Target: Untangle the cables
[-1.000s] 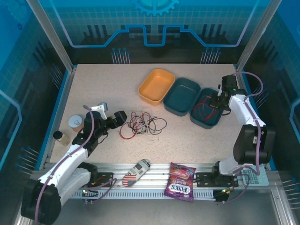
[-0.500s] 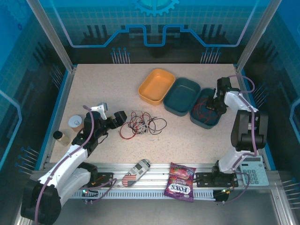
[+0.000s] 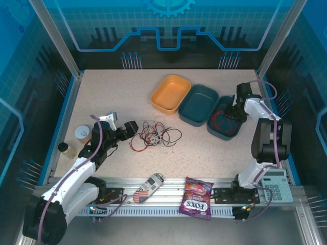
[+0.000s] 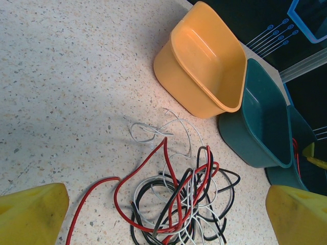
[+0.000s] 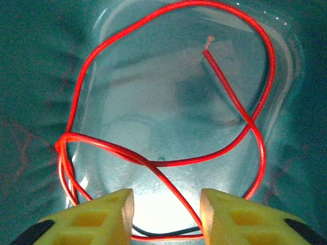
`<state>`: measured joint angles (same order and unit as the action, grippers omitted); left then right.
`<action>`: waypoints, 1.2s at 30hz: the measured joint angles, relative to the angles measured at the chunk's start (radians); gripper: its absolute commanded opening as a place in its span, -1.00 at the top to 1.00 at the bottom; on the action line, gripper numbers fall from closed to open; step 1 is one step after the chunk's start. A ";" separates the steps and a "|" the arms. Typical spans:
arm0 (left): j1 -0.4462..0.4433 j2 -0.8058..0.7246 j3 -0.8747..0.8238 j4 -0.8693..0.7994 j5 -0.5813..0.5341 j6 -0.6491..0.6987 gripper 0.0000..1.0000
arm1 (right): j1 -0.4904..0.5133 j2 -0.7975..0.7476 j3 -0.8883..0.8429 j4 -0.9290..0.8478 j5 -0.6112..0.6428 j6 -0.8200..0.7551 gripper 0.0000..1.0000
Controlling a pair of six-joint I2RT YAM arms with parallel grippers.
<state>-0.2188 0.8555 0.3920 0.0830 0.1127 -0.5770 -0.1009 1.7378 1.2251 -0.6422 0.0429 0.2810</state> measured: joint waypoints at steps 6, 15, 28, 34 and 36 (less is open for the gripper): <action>0.000 0.000 0.000 0.000 0.000 0.000 -0.99 | 0.002 -0.103 -0.010 -0.013 0.005 0.000 0.04; 0.000 0.045 0.048 -0.042 0.000 -0.001 -0.99 | 0.109 -0.354 -0.034 -0.041 0.009 0.013 0.04; 0.000 0.172 0.078 -0.056 0.035 -0.047 -0.98 | 0.557 -0.496 -0.087 0.040 0.045 0.113 -0.99; 0.000 0.274 0.133 -0.053 0.069 -0.102 -0.75 | 0.768 -0.370 -0.078 0.068 0.158 0.128 -0.99; 0.000 0.321 0.162 -0.051 0.084 -0.116 -0.65 | 0.820 -0.314 -0.057 0.067 0.202 0.130 -0.99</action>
<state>-0.2188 1.1763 0.5537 0.0322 0.1970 -0.6930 0.7189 1.4239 1.1683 -0.5751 0.2447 0.4114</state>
